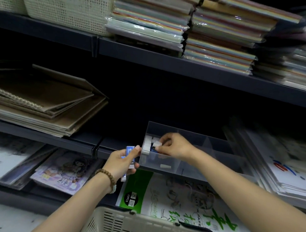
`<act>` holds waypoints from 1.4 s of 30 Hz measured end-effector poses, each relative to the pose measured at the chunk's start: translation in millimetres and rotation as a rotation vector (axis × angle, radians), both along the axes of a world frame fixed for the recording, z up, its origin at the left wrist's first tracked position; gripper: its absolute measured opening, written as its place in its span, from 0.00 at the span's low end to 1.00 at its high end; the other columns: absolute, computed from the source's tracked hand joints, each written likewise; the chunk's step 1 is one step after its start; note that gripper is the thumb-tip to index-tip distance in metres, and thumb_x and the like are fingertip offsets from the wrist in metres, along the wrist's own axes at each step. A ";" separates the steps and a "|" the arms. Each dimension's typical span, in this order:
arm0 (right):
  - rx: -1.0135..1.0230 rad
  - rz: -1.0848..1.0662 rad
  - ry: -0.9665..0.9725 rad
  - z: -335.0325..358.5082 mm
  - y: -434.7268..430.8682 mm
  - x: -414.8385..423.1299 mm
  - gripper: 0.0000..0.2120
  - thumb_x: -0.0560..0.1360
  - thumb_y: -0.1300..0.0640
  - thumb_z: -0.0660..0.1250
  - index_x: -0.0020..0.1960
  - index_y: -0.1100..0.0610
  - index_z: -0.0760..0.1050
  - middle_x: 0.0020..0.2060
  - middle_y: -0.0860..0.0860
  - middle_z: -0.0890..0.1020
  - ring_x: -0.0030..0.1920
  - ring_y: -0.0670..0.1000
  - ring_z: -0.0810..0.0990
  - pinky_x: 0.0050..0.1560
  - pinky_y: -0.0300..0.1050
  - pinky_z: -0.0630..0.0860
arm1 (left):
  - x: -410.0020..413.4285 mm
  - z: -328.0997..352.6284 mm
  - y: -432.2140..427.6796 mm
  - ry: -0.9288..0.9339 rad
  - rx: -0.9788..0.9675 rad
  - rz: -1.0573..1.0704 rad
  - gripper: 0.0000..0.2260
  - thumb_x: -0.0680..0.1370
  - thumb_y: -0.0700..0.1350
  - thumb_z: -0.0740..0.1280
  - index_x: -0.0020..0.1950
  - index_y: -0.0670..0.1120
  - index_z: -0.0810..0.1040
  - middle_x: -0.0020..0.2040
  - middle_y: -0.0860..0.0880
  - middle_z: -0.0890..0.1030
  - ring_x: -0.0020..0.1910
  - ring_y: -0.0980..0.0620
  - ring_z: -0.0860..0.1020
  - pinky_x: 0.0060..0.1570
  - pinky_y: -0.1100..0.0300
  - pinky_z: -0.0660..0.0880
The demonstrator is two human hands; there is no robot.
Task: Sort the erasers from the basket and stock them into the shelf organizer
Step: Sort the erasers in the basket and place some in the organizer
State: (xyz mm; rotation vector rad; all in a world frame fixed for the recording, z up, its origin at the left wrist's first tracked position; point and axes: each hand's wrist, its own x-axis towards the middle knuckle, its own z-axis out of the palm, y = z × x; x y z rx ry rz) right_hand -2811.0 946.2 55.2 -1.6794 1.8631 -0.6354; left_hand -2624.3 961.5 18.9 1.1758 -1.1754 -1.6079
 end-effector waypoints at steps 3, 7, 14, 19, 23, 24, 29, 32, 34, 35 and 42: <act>0.048 -0.080 -0.059 -4.0 -2.5 1.0 0.15 0.72 0.53 0.72 0.53 0.59 0.74 0.45 0.52 0.77 0.45 0.49 0.77 0.42 0.37 0.76 | 1.0 -2.2 -0.2 -0.007 -0.005 -0.003 0.13 0.76 0.52 0.65 0.51 0.45 0.81 0.36 0.49 0.76 0.20 0.62 0.73 0.18 0.73 0.64; 0.187 -0.157 -0.186 2.7 -6.4 3.1 0.27 0.72 0.49 0.71 0.63 0.64 0.70 0.57 0.56 0.78 0.52 0.51 0.79 0.46 0.39 0.78 | 1.0 -2.9 -0.9 -0.011 -0.003 -0.004 0.15 0.76 0.53 0.66 0.53 0.43 0.81 0.37 0.47 0.75 0.21 0.62 0.74 0.18 0.72 0.65; 0.414 -0.200 -0.523 16.2 -3.4 11.2 0.09 0.75 0.61 0.68 0.50 0.67 0.74 0.65 0.63 0.72 0.60 0.55 0.78 0.42 0.39 0.81 | 0.7 -7.6 -5.1 0.023 0.008 -0.003 0.14 0.74 0.54 0.67 0.50 0.46 0.82 0.54 0.45 0.82 0.30 0.59 0.77 0.22 0.70 0.70; 0.492 -0.238 -0.505 20.2 -8.5 12.4 0.14 0.75 0.60 0.68 0.57 0.66 0.73 0.63 0.62 0.73 0.60 0.56 0.79 0.50 0.40 0.80 | 1.7 -9.0 -5.8 0.023 0.004 -0.017 0.12 0.75 0.54 0.67 0.49 0.47 0.82 0.54 0.45 0.82 0.29 0.59 0.77 0.28 0.68 0.74; 0.472 -0.251 -0.506 18.2 -13.0 18.5 0.14 0.76 0.62 0.66 0.60 0.67 0.73 0.62 0.61 0.76 0.61 0.54 0.77 0.58 0.40 0.75 | 2.1 -10.5 -5.1 0.019 0.009 -0.008 0.13 0.74 0.55 0.67 0.49 0.47 0.82 0.50 0.46 0.81 0.29 0.59 0.76 0.28 0.68 0.74; 0.461 -0.250 -0.514 17.9 -13.0 19.8 0.14 0.76 0.62 0.66 0.60 0.67 0.73 0.62 0.61 0.76 0.61 0.54 0.77 0.56 0.39 0.76 | 2.5 -10.8 -5.7 0.019 0.013 -0.003 0.13 0.74 0.55 0.67 0.49 0.47 0.82 0.50 0.46 0.81 0.30 0.58 0.76 0.31 0.66 0.75; 0.362 -0.231 -0.458 21.6 -3.6 17.7 0.14 0.77 0.62 0.64 0.61 0.67 0.73 0.60 0.61 0.78 0.57 0.54 0.80 0.53 0.41 0.79 | 5.0 -4.9 -6.8 0.106 0.033 0.026 0.12 0.77 0.52 0.65 0.53 0.47 0.81 0.51 0.52 0.83 0.32 0.57 0.75 0.26 0.69 0.72; 0.114 -0.189 -0.339 21.9 11.1 14.7 0.14 0.78 0.60 0.63 0.63 0.63 0.73 0.57 0.59 0.80 0.52 0.52 0.81 0.43 0.36 0.79 | 6.0 7.3 -11.0 0.262 0.031 0.123 0.09 0.79 0.49 0.62 0.49 0.45 0.79 0.47 0.49 0.82 0.29 0.59 0.77 0.24 0.69 0.73; -0.090 -0.160 -0.345 21.1 28.5 12.9 0.11 0.78 0.60 0.63 0.60 0.58 0.74 0.55 0.56 0.80 0.49 0.49 0.80 0.41 0.33 0.78 | 5.7 16.5 -11.0 0.371 0.032 0.141 0.11 0.81 0.47 0.58 0.49 0.45 0.78 0.46 0.47 0.81 0.32 0.57 0.81 0.28 0.67 0.76; -0.196 -0.144 -0.340 19.8 38.8 11.9 0.09 0.78 0.60 0.63 0.57 0.54 0.75 0.54 0.54 0.80 0.50 0.48 0.79 0.45 0.33 0.77 | 5.5 19.8 -9.1 0.429 0.042 0.115 0.12 0.82 0.47 0.57 0.50 0.44 0.78 0.47 0.47 0.81 0.35 0.55 0.83 0.30 0.66 0.77; -0.223 -0.031 -0.496 -3.1 107.4 14.1 0.08 0.77 0.56 0.64 0.54 0.50 0.79 0.50 0.47 0.83 0.51 0.43 0.81 0.52 0.38 0.77 | -11.1 16.0 29.6 -0.020 0.056 -0.363 0.21 0.77 0.61 0.56 0.50 0.46 0.80 0.34 0.51 0.84 0.22 0.57 0.74 0.17 0.69 0.66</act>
